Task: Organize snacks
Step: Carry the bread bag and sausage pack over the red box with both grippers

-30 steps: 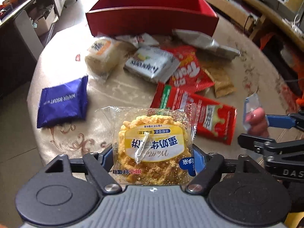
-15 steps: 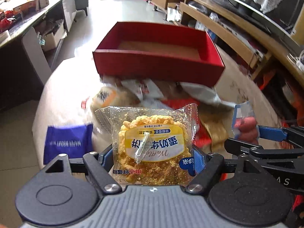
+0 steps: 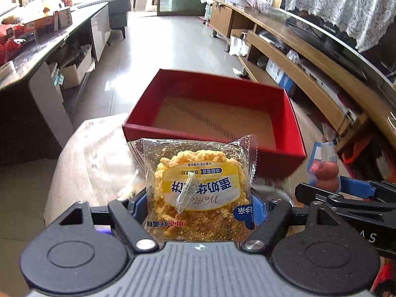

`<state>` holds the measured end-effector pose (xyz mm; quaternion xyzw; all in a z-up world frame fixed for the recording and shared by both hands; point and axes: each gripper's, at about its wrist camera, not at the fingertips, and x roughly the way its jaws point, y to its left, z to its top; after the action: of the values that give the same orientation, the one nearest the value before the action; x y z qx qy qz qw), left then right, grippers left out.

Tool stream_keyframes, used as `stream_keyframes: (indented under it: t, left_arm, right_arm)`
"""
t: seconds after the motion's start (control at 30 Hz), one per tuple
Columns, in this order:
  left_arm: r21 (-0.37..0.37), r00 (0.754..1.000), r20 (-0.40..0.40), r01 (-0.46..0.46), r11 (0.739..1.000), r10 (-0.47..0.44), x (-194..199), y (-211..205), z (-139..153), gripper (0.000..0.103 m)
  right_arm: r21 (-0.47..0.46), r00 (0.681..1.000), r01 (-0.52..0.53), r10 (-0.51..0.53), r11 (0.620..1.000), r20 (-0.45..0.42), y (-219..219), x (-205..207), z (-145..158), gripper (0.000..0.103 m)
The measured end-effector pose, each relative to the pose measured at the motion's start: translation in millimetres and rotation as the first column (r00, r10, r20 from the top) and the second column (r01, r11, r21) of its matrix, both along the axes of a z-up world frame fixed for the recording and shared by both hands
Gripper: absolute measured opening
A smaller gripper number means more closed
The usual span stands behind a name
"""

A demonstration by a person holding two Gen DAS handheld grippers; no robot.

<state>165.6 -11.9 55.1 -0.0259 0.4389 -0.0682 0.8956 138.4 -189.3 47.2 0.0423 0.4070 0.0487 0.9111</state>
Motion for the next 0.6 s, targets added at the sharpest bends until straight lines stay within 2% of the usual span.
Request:
stream_keyframes:
  t: [0.6]
  left_arm:
    - [0.061,0.998,0.04,-0.043,0.997,0.04,84.1,-13.9,-5.0,0.074]
  right_arm:
    - [-0.023,0.999,0.032,-0.031,0.999,0.025,-4.8,74.4,-1.9,0.074]
